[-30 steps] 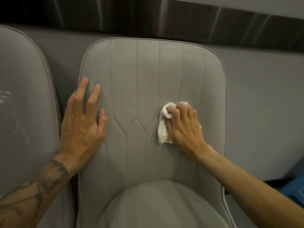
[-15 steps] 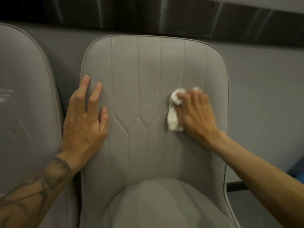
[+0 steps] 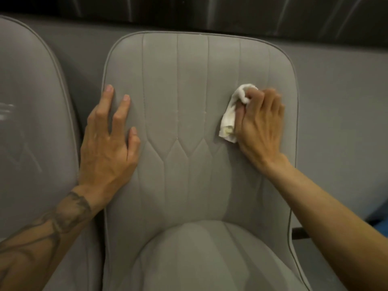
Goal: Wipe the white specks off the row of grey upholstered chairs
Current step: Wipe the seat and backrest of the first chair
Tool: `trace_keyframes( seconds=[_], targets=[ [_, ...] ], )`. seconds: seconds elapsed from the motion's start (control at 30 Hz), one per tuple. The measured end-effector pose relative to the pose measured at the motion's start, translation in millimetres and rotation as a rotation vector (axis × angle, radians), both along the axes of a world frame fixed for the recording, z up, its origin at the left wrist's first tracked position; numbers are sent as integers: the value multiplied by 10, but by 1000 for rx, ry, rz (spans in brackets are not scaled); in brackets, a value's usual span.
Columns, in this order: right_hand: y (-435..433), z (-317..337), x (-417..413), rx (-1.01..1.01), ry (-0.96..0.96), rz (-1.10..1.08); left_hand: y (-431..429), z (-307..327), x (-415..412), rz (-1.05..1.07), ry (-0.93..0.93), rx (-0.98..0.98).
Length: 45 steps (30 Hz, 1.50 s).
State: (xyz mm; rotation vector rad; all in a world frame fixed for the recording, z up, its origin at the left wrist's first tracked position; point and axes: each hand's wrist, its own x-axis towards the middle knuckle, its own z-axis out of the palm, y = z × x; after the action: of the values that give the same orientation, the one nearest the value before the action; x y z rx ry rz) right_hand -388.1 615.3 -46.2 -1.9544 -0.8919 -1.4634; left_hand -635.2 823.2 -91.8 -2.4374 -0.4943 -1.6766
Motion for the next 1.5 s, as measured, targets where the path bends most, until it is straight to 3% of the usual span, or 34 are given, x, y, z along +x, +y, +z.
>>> trace_keyframes(
  seconds=[0.07, 0.2, 0.3, 0.37, 0.47, 0.57, 0.7, 0.73, 0.9, 1.07, 1.37, 1.43, 1.5],
  targets=[
    [39, -238, -110, 20, 22, 2, -13, -4, 6, 0, -4, 1],
    [-210, -1283, -379, -384, -54, 143, -15, -1, 6, 6, -5, 10],
    [-352, -1508, -353, -549, -84, 170, -23, 6, 11, 6, -13, 10],
    [-325, -1351, -295, -491, -90, 178, -28, 9, 17, 1, -15, 19],
    [-141, -1095, -243, -205, 39, 109, -14, 2, 17, 6, -31, 26],
    [-43, -1360, -415, -111, 137, 88, -21, -1, 25, -10, -38, 25],
    [-312, -1932, -507, -617, -74, 227, -53, 12, 4, 3, -31, 9],
    [-346, -1931, -454, -666, -93, 243, -61, 14, 1, 4, -28, 2],
    [-141, -1938, -492, -352, 70, 193, -73, 29, -5, 5, -22, 3],
    [-183, -2035, -542, -512, -2, 259, -102, 47, -9, 4, -18, -2],
    [505, -307, -437, 268, 178, 46, -125, 67, -28, 8, 1, -24],
    [594, -293, -529, 252, 192, 73, -121, 66, -32, 3, 5, -28],
    [535, -446, -609, 91, 118, 156, -113, 65, -31, 7, 9, -30]
  ],
)
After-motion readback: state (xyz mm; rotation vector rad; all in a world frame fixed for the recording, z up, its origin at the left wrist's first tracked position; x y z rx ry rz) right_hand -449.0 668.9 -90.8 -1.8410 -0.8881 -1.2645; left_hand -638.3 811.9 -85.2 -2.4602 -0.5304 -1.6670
